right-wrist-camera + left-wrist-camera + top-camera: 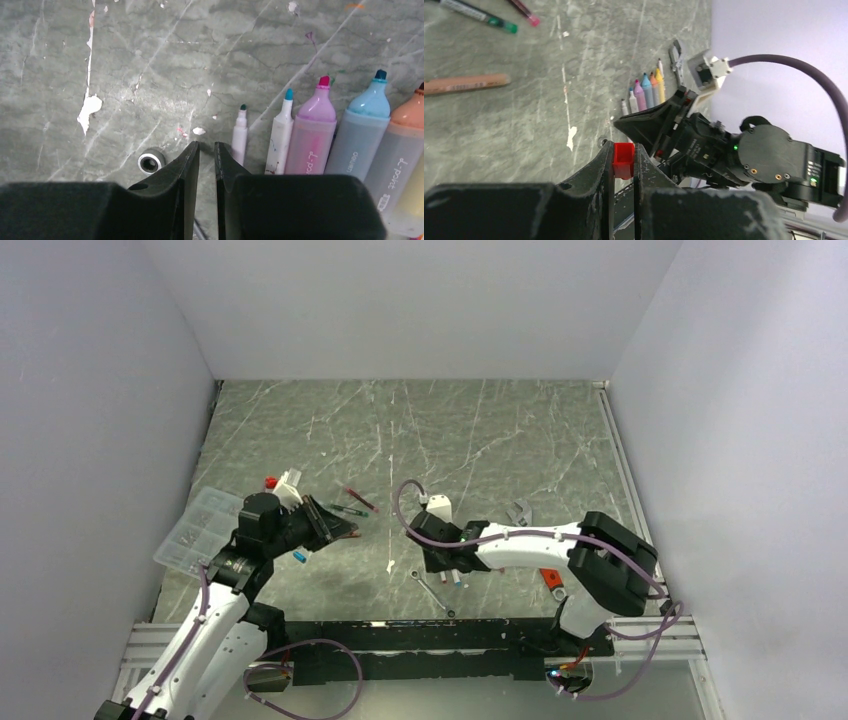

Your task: Open the pen caps

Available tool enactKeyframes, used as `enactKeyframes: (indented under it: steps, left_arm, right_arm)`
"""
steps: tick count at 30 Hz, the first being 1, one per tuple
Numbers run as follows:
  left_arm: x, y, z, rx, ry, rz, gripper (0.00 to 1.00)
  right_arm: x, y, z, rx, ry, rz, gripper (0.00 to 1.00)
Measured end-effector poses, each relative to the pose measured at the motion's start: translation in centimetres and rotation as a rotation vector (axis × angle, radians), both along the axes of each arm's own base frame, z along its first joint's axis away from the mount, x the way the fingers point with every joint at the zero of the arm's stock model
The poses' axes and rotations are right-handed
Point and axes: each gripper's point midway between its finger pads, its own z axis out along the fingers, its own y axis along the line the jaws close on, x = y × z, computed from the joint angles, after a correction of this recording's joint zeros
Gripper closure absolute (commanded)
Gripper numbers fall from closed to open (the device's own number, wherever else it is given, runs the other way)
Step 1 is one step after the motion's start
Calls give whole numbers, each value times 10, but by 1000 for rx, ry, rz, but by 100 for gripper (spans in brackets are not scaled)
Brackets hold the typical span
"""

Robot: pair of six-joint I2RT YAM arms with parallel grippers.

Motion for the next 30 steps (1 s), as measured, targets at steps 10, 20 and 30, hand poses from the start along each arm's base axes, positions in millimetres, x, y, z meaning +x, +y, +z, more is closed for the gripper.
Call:
enactKeyframes:
  steps: [10,20,30]
  left_arm:
    - [-1,13,-21,63,81,72,100]
    - [-1,53,-47,232,195,279,100]
    - [0,120,-95,472,395,652,78]
  right_arm:
    - [-1,-21,0,13,-19,-69,79]
    - [0,3,38,185,-82,29,47]
    - [11,47,85,350,-169,148,45]
